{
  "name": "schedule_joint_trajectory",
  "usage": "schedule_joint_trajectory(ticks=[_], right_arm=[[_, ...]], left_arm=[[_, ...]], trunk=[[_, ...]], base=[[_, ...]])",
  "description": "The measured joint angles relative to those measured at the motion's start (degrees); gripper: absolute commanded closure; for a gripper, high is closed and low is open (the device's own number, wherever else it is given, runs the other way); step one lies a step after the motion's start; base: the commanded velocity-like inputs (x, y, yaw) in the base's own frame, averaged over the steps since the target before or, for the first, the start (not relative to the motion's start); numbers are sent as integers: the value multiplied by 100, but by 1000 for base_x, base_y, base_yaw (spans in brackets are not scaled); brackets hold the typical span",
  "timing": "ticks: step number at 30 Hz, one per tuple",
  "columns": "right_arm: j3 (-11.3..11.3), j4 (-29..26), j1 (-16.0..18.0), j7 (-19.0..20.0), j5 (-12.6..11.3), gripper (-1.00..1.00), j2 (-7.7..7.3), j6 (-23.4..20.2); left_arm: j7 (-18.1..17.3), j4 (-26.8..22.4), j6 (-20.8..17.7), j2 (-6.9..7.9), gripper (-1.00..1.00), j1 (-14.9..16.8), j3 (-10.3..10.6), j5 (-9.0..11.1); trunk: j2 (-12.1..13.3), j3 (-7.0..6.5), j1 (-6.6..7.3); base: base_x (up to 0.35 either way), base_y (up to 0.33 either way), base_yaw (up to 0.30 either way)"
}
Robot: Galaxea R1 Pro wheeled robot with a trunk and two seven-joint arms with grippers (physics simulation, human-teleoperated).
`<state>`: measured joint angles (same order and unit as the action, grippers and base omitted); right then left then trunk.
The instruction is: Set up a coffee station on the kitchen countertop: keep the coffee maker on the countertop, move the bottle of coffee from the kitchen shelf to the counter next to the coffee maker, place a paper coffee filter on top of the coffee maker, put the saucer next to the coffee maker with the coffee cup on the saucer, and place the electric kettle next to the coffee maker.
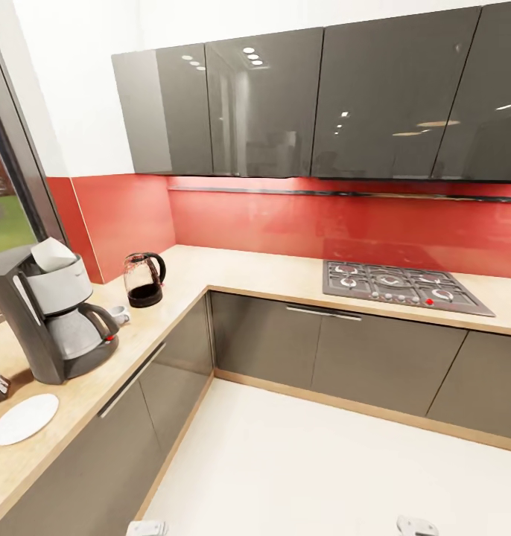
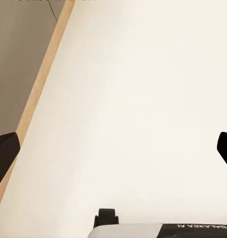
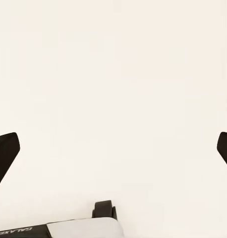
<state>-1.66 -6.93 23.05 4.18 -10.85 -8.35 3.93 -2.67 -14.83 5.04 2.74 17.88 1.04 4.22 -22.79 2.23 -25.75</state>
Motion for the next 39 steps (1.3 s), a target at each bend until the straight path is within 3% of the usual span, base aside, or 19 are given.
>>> schedule_joint_trajectory(ticks=[4, 10, 21, 39], right_arm=[[1, 0, 0, -17, -2, -100, -15, -1], [9, -2, 0, -36, -17, -100, -24, -3], [10, 6, 0, -41, -18, -100, -24, -3], [8, 9, 0, -41, -18, -100, -6, -3]], left_arm=[[0, 0, 14, 2, -100, 0, 0, 0], [12, 125, 414, 5, -100, -1, -2, 1], [2, 149, 429, -3, -100, 0, 0, -1], [2, 150, 436, -6, -100, 0, 0, 0]], trunk=[[0, 0, 0], [-1, 0, 1], [-1, 0, 3], [0, 0, 2]], base=[[0, 0, 0], [39, 0, 0], [268, -34, 0], [220, -204, 5]])
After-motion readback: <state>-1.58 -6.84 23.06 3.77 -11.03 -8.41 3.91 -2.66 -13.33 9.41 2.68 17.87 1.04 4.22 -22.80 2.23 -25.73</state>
